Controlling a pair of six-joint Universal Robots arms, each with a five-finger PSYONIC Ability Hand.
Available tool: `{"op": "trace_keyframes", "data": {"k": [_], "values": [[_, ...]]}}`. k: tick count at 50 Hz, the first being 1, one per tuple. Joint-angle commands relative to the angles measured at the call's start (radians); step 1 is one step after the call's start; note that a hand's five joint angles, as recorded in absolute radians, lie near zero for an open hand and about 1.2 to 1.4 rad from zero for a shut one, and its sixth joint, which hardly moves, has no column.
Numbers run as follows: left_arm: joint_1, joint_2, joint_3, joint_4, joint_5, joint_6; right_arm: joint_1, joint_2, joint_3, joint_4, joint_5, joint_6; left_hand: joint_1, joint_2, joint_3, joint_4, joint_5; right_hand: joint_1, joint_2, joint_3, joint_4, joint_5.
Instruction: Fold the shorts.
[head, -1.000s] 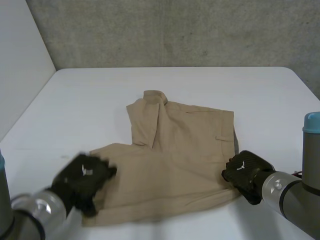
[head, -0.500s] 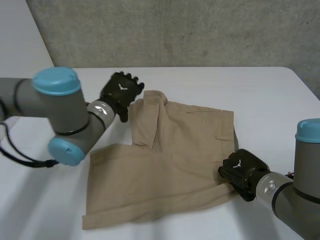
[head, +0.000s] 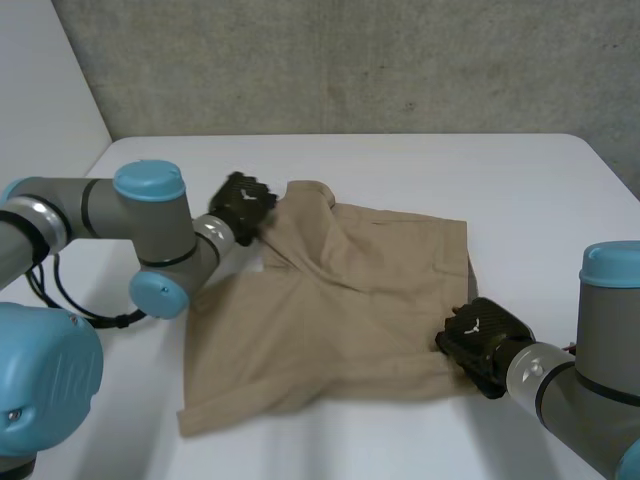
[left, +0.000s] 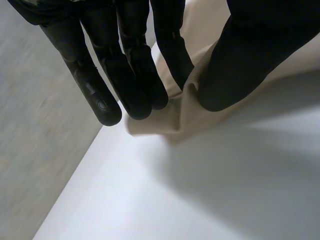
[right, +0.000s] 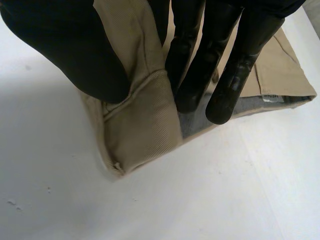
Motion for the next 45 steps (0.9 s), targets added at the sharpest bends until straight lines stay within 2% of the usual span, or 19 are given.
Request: {"op": "trace_keyframes", "data": {"k": [1,6,8,11,12,13,17,23,27,31,36,41,45], "values": [[0.019,0.040,-0.112,-0.021,-0.192,0.113,-0.001,-0.001,0.000,-0.002,0.002,0.000,0.260,0.204,0.211,0.199,0.269,0.443,0.224,0.213,0.208,0.240],[0.015,0.178,-0.313,-0.012,-0.204,0.121,0.004,-0.002,0.003,-0.002,0.002,0.000,0.260,0.204,0.211,0.199,0.269,0.443,0.224,0.213,0.208,0.240],[0.014,0.215,-0.361,-0.004,-0.204,0.107,0.006,-0.002,0.003,-0.002,0.002,0.000,0.187,0.132,0.138,0.126,0.197,0.443,0.224,0.213,0.208,0.240],[0.003,0.252,-0.412,0.014,-0.207,0.058,0.006,-0.002,0.003,-0.002,0.002,0.000,-0.296,-0.351,-0.345,-0.357,-0.286,0.443,0.224,0.213,0.208,0.240],[-0.004,0.267,-0.416,0.016,-0.209,0.028,0.006,-0.002,0.002,-0.004,0.002,0.000,-0.588,-0.644,-0.637,-0.650,-0.579,0.443,0.224,0.213,0.208,0.240],[-0.008,0.278,-0.416,0.016,-0.209,0.009,0.006,-0.002,0.003,-0.004,0.002,0.000,-0.649,-0.705,-0.698,-0.711,-0.640,0.443,0.224,0.213,0.208,0.240],[0.000,0.321,-0.406,0.023,-0.201,-0.049,0.007,-0.004,0.006,-0.002,0.003,0.000,-0.703,-0.758,-0.751,-0.764,-0.693,0.443,0.224,0.213,0.208,0.240],[0.008,0.321,-0.341,0.046,-0.180,-0.077,0.010,-0.005,0.009,-0.002,0.003,0.009,-0.694,-0.749,-0.743,-0.755,-0.685,0.443,0.224,0.213,0.208,0.240],[0.029,0.289,-0.285,0.046,-0.129,-0.081,0.010,-0.005,0.009,-0.002,0.002,0.018,-0.647,-0.703,-0.696,-0.708,-0.638,0.443,0.224,0.213,0.208,0.240],[0.043,0.234,-0.231,0.033,-0.039,-0.100,0.010,-0.004,0.009,-0.002,0.002,0.018,-0.585,-0.641,-0.634,-0.647,-0.576,0.443,0.224,0.213,0.208,0.240],[0.071,0.158,-0.159,-0.046,0.015,-0.127,0.009,-0.002,0.009,-0.004,0.002,0.018,-0.544,-0.600,-0.593,-0.606,-0.535,0.443,0.224,0.213,0.208,0.240],[0.086,0.105,-0.084,-0.133,0.020,-0.143,0.007,-0.001,0.008,-0.005,0.002,0.018,-0.465,-0.521,-0.514,-0.526,-0.456,0.443,0.224,0.213,0.208,0.240],[0.107,0.080,-0.053,-0.152,0.017,-0.141,0.007,0.001,0.008,-0.013,0.002,0.018,-0.377,-0.433,-0.426,-0.438,-0.368,0.443,0.224,0.213,0.208,0.240]]}}
